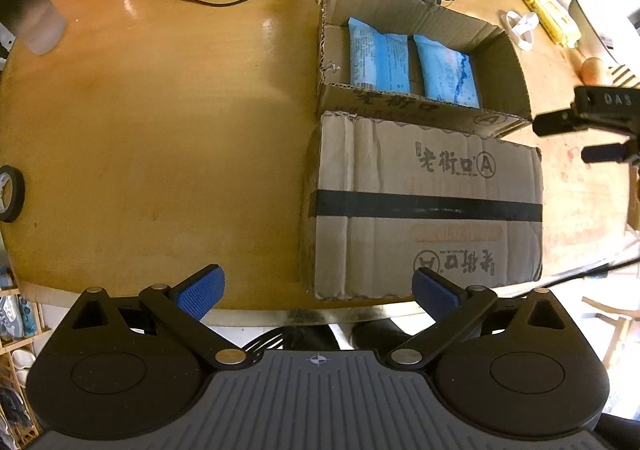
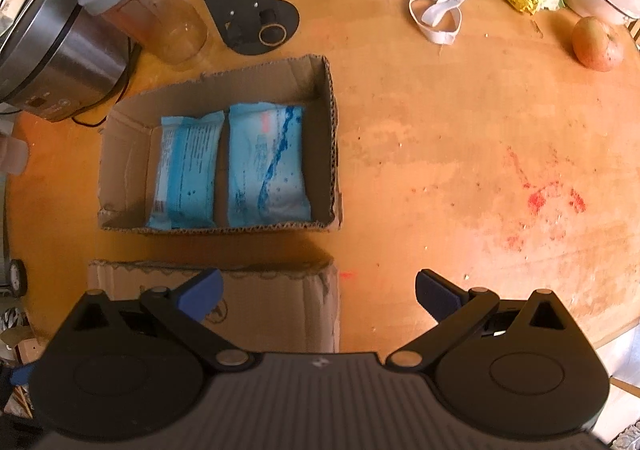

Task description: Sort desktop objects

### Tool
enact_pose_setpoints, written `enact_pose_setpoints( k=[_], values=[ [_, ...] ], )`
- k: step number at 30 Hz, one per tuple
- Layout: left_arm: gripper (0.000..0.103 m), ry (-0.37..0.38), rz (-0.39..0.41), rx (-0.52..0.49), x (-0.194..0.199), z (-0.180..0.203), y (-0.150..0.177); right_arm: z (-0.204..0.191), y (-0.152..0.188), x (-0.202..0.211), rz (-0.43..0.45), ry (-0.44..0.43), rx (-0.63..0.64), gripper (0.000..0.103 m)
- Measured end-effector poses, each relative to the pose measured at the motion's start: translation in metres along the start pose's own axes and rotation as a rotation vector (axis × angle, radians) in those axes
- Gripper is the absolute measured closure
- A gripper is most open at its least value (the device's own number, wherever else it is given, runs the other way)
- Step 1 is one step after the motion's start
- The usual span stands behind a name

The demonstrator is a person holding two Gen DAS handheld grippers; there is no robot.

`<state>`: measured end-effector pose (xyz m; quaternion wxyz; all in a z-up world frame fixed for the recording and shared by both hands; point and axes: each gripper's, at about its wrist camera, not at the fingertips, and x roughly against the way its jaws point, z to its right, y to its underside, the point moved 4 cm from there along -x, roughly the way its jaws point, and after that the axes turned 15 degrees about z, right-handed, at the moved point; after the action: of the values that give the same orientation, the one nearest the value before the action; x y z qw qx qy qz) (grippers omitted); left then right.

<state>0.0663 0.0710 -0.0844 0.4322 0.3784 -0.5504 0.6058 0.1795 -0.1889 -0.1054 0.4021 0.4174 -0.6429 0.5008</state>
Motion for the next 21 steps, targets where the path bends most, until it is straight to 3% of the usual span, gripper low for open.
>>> enact_pose_setpoints(
  k=[21],
  values=[
    [0.000,0.012,-0.010,-0.003,-0.015,0.001,-0.026,0.001,0.020,0.017,-0.001,-0.029,-0.001,0.000]
  ],
)
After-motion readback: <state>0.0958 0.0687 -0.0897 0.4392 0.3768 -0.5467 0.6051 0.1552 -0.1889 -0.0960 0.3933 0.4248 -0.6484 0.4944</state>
